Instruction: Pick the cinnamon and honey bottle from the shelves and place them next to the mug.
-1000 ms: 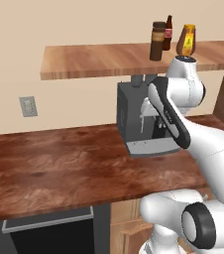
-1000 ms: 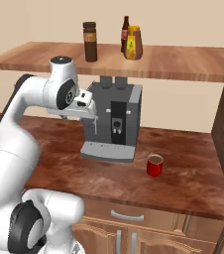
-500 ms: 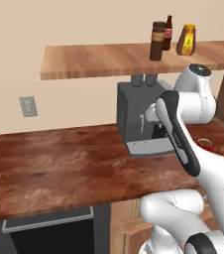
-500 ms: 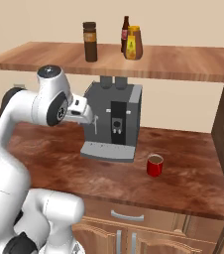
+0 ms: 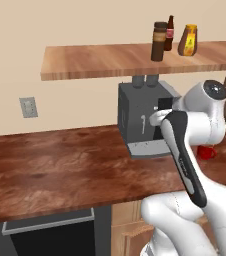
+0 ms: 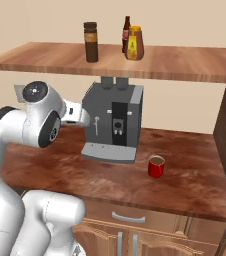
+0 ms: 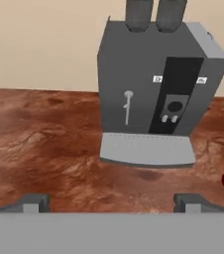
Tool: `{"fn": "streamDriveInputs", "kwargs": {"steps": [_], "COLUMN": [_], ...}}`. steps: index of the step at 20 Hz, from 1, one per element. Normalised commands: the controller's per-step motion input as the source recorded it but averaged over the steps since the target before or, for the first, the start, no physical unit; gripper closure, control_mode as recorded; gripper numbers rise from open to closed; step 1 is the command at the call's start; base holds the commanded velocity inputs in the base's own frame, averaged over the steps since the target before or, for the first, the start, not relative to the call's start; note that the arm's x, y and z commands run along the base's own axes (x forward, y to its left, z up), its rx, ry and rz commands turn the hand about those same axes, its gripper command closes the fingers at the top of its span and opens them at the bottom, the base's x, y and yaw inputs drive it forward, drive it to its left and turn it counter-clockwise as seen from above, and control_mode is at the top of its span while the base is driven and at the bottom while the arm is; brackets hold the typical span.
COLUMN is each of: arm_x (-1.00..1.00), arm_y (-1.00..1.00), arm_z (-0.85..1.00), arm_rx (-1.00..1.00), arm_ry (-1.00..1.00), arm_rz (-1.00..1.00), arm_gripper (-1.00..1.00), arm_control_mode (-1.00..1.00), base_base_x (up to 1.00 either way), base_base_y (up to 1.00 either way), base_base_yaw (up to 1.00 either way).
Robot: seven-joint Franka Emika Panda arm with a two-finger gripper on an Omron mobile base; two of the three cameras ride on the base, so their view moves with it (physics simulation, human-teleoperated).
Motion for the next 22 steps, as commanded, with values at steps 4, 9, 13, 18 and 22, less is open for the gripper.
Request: {"fn": "streamDriveInputs", "kwargs": {"steps": [4, 9, 13, 18, 22], "arm_x": [0.00, 0.00, 0.00, 0.00, -0.42], "arm_y": [0.01, 0.00, 0.00, 0.00, -0.19], "arm_z": [0.20, 0.24, 0.29, 0.06, 0.54], "arm_rx": [-0.03, -0.01, 0.00, 0.00, 0.00], "arm_ry": [-0.31, -0.26, -0.23, -0.04, -0.23], "arm_rz": [0.05, 0.04, 0.02, 0.00, -0.03], "arm_gripper": [-1.00, -1.00, -1.00, -1.00, -1.00], "arm_control_mode": [-1.00, -1.00, -1.00, -1.00, -1.00], "base_base_x": [0.00, 0.00, 0.00, 0.00, 0.00], "base_base_y": [0.00, 0.00, 0.00, 0.00, 0.00], "base_base_yaw": [0.00, 0.00, 0.00, 0.00, 0.00]}}
